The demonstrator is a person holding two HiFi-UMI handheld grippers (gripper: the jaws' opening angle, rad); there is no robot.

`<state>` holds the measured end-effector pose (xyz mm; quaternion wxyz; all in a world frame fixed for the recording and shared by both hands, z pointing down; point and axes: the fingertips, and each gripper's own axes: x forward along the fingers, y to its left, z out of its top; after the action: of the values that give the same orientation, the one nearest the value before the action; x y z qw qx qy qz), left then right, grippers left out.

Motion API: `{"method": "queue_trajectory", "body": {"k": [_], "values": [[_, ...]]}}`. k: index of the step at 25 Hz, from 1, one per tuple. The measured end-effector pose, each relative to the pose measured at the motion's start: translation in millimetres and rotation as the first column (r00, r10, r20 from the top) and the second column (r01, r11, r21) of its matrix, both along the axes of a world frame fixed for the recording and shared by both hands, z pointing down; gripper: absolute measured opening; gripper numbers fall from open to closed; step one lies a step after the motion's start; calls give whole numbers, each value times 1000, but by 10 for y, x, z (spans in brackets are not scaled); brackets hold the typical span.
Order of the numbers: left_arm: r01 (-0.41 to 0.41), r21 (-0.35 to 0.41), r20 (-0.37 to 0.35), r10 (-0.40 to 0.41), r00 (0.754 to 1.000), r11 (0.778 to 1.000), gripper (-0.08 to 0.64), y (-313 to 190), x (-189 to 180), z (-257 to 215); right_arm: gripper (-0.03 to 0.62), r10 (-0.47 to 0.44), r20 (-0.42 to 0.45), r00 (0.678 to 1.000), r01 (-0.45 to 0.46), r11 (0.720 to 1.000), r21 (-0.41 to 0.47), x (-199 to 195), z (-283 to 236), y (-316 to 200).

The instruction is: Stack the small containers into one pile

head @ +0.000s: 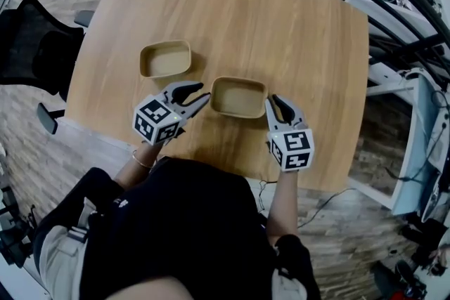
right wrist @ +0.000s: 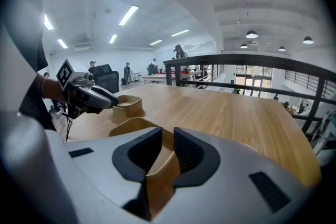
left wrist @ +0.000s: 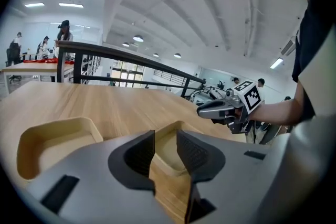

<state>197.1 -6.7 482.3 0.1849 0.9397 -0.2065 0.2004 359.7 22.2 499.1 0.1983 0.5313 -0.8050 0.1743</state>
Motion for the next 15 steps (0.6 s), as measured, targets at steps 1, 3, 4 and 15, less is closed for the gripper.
{"method": "queue_trajectory", "body": {"k": [1, 3, 4, 15], "values": [[5, -9, 3, -5, 1000, 1000, 117, 13, 12, 32, 81, -7, 12, 1000, 7, 1000, -13, 0, 40, 2], [18, -25, 12, -17, 1000, 1000, 120, 37, 34, 90, 158, -18, 25, 1000, 19, 999, -35, 11, 107, 9], [24, -33, 17, -23, 1000, 999, 120, 48, 47, 116, 158, -20, 27, 999, 21, 999, -41, 25, 128, 12], [81, -108, 55, -76, 996, 991, 135, 76, 58, 401, 158, -44, 76, 996, 52, 993, -106, -5, 362, 16]]}}
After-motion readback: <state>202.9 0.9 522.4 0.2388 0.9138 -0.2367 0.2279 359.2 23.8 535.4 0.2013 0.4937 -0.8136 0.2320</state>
